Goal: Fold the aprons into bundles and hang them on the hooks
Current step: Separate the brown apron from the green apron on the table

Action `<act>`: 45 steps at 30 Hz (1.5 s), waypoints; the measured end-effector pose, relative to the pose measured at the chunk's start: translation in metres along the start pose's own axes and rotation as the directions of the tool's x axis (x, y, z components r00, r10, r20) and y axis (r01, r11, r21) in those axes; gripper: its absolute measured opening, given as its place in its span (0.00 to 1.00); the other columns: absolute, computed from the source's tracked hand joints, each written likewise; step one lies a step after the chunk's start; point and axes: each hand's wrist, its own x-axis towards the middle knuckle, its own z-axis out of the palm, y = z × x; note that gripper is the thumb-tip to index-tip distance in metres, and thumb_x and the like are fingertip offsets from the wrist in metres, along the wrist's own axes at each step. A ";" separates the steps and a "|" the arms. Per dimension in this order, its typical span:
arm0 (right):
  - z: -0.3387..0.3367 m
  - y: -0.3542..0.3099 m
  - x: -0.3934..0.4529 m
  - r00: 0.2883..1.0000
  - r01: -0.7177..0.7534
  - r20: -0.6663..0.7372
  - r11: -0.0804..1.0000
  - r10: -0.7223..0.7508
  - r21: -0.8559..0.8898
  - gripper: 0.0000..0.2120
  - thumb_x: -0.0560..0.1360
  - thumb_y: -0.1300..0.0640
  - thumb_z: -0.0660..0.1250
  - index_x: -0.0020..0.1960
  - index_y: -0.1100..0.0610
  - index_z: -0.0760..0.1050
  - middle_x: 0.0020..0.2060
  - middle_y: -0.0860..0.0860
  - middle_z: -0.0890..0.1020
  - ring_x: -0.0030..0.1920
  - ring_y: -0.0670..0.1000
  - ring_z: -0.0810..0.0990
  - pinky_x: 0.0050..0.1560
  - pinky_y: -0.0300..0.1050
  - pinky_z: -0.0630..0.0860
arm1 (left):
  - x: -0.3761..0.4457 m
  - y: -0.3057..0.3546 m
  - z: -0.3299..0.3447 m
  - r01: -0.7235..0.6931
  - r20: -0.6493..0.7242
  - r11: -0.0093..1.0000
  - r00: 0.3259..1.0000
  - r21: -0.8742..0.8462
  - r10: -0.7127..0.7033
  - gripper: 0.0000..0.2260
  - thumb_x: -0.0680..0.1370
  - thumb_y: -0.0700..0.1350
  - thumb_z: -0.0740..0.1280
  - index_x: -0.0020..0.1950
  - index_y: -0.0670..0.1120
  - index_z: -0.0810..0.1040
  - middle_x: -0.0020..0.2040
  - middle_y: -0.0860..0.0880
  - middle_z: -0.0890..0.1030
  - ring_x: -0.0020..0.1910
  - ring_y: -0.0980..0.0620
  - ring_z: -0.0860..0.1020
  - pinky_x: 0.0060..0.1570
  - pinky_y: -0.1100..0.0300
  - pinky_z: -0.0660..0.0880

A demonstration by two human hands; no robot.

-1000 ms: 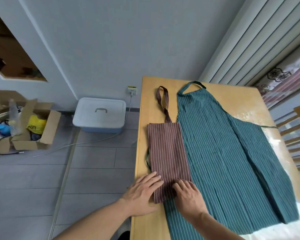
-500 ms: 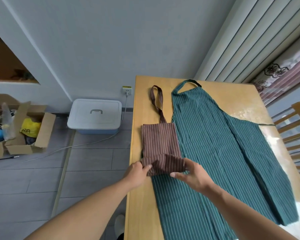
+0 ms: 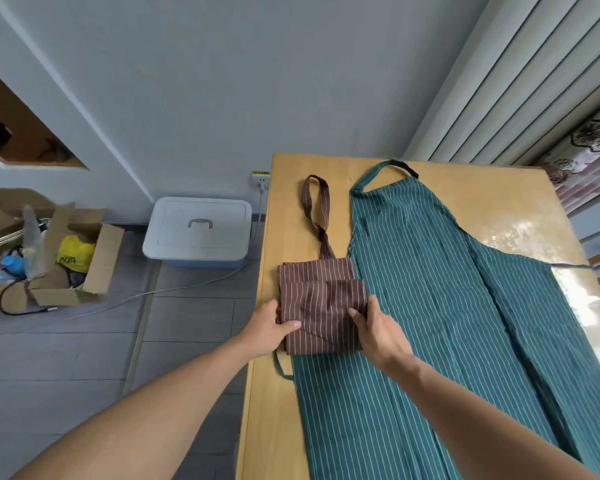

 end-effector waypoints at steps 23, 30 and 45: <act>0.012 -0.004 0.058 0.942 -0.313 -0.139 0.949 0.305 -0.040 0.24 0.78 0.40 0.67 0.65 0.50 0.62 0.54 0.49 0.79 0.49 0.53 0.81 0.44 0.49 0.76 | 0.043 0.002 -0.007 0.155 -0.475 0.898 0.878 0.413 0.067 0.22 0.75 0.59 0.73 0.59 0.49 0.70 0.51 0.50 0.79 0.46 0.49 0.80 0.39 0.56 0.76; 0.029 -0.004 0.033 0.869 0.446 0.039 0.749 -0.492 -0.490 0.29 0.79 0.36 0.61 0.75 0.50 0.68 0.73 0.50 0.72 0.74 0.51 0.69 0.76 0.58 0.65 | 0.033 -0.012 0.001 -0.333 0.179 0.501 0.927 0.799 0.330 0.50 0.73 0.77 0.55 0.83 0.48 0.39 0.82 0.51 0.34 0.79 0.54 0.31 0.80 0.50 0.36; 0.021 -0.006 0.035 0.922 0.387 0.159 0.833 -0.353 -0.396 0.32 0.78 0.64 0.59 0.80 0.48 0.62 0.78 0.43 0.63 0.80 0.44 0.57 0.81 0.46 0.51 | 0.025 -0.007 0.004 -0.283 0.179 0.535 0.955 0.796 0.239 0.44 0.77 0.50 0.64 0.82 0.51 0.36 0.81 0.52 0.34 0.79 0.52 0.31 0.79 0.47 0.35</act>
